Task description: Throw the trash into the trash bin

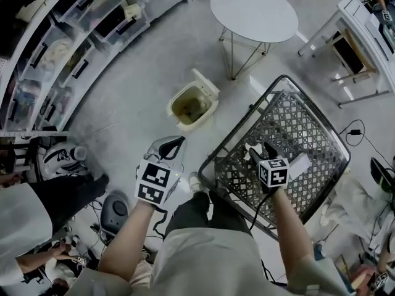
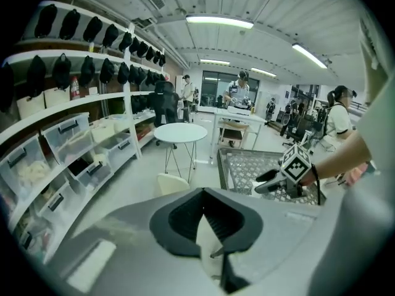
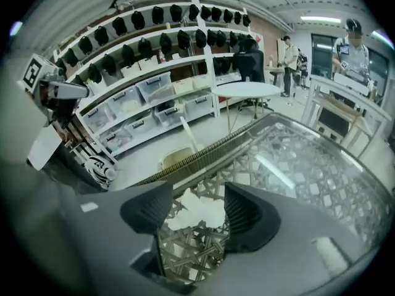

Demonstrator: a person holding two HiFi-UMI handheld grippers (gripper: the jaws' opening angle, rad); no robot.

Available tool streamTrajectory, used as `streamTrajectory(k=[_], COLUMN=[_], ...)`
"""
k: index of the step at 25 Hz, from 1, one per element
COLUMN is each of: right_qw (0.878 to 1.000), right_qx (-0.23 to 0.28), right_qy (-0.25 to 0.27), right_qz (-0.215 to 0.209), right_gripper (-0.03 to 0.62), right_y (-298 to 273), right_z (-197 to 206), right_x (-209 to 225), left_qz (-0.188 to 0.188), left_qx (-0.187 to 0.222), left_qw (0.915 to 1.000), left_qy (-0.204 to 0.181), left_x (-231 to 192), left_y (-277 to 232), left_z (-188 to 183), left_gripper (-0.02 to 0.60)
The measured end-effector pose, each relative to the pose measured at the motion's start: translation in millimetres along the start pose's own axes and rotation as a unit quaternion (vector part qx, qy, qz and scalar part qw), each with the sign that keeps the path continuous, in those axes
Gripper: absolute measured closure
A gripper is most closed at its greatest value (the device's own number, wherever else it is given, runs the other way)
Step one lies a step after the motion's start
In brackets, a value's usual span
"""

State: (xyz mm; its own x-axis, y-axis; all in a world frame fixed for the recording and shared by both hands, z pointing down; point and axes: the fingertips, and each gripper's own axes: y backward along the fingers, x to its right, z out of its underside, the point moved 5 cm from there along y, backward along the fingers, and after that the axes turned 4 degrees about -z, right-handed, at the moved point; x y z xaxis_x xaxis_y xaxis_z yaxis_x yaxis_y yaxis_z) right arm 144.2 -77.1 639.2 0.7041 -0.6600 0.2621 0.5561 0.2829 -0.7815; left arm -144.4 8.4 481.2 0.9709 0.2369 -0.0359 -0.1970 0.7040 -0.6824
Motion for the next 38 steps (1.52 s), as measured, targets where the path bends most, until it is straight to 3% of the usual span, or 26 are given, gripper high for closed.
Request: streamTrajectory(k=[6, 11, 16, 22, 28, 32, 38], right_qw=[0.999, 0.997, 0.997, 0.999, 0.994, 0.989, 0.983], right_qx=[-0.045, -0.072, -0.065, 0.017, 0.086, 0.1, 0.083], right_qy=[-0.014, -0.004, -0.037, -0.048, 0.01, 0.036, 0.095], right_qz=[-0.001, 0.018, 0.021, -0.018, -0.07, -0.1, -0.132], right_gripper=[0.334, 0.431, 0.504, 0.511, 0.513, 0.513, 0.513], right_y=[-25.3, -34.4, -31.5, -22.7, -28.5, -46.3, -100.4], right_z=[28.1, 30.9, 18.6, -54.5, -150.7, -192.6, -217.0], right_x=[7.3, 8.8, 9.4, -9.5, -62.2, -98.8, -143.2], left_qz=[0.002, 0.003, -0.014, -0.051, -0.099, -0.115, -0.112], left_qx=[-0.022, -0.031, -0.035, -0.011, 0.02, 0.031, 0.044], left_qw=[0.9994, 0.998, 0.9958, 0.9944, 0.99, 0.9865, 0.9844], left_qy=[0.027, 0.055, 0.084, 0.091, 0.098, 0.112, 0.128], left_x=[0.6, -3.2, -11.5, -39.4, -86.1, -113.3, -145.3], left_y=[-11.9, -13.4, -10.7, 2.0, 13.5, 12.9, -8.9], left_z=[24.4, 41.4, 56.0, 49.2, 46.5, 45.2, 54.5], left_gripper=[0.58, 0.58, 0.58, 0.58, 0.58, 0.58, 0.58])
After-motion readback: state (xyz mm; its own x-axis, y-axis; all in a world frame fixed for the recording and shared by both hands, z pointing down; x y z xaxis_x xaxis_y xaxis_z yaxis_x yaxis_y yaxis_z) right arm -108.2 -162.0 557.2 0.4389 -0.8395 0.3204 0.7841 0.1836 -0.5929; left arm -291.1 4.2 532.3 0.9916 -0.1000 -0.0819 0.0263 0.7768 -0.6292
